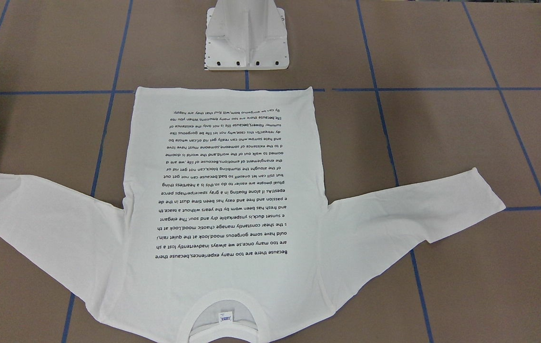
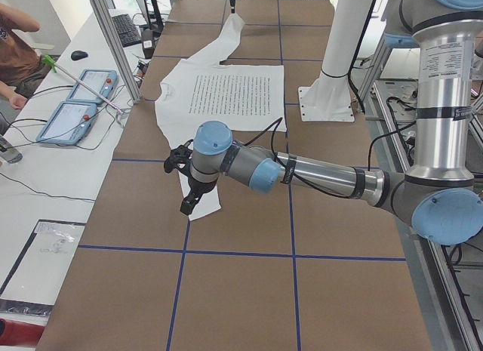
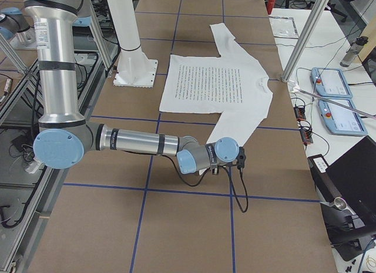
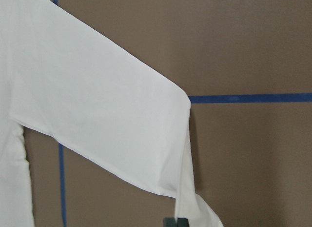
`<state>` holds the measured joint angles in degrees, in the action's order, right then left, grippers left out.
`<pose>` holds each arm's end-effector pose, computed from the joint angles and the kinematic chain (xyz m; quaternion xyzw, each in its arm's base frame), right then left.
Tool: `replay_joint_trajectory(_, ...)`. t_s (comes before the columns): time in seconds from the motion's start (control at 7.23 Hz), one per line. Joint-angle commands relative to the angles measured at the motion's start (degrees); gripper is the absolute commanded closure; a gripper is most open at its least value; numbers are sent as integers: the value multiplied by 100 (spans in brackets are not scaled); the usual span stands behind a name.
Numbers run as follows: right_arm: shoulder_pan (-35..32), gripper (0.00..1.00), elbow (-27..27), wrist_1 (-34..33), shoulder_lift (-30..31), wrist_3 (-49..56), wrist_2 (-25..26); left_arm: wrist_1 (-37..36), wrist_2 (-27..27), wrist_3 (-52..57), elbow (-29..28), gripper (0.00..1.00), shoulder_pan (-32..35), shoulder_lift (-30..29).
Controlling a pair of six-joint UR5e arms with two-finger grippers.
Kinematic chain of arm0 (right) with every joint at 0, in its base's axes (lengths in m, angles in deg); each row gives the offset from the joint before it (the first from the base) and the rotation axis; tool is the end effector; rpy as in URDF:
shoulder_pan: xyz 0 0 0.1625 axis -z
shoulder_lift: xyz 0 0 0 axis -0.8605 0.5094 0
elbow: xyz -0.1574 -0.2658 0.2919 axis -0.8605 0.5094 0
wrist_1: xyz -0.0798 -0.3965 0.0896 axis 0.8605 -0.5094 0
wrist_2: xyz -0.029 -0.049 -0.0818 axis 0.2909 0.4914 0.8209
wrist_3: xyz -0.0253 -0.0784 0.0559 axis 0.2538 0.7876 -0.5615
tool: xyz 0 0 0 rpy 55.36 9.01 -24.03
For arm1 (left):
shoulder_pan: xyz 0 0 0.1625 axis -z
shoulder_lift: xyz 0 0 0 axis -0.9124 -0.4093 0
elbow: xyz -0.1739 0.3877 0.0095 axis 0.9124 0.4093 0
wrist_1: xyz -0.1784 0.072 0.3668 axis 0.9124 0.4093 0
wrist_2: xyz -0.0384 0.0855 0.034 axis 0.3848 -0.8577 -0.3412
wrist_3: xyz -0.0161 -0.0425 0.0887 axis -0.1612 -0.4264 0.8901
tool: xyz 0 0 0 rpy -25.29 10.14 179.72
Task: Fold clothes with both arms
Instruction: 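Grasp the sleeve cuff farthest from the left arm with the right gripper, then carry the held sleeve across the shirt body toward the collar with the right gripper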
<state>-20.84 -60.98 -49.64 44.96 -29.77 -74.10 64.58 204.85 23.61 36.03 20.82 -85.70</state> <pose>-0.0437 -0.5131 0.5727 -0.0082 -0.5412 0.0211 0.8406 -0.0362 -0.4868 0.5326 0.2154 0.3591 0.1482 0.8959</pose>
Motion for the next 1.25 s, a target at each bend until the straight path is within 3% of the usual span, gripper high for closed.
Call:
replay_joint_trajectory(0.0,337,100,-964,-168,-419,-1811,2,-13,-1,-29,65,0,0,5)
replay_joint_trajectory(0.28,1206,100,-1002,-168,-1760,-3847,395,-13,-10,-29,90,0,0,5)
replay_joint_trajectory(0.55,2487,100,-740,-177,-2938,-5274,1743,-13,-1,-29,46,0,0,-21)
replay_joint_trajectory(0.83,3473,100,137,-90,-4397,-6359,3071,39,113,-641,116,0,0,-39)
replay_joint_trajectory(0.97,3834,100,724,102,-4961,-6458,3400,48,105,-679,125,0,0,-47)
replay_joint_trajectory(1.11,4029,100,1548,765,-5427,-6502,3543,57,104,-679,125,0,0,-47)
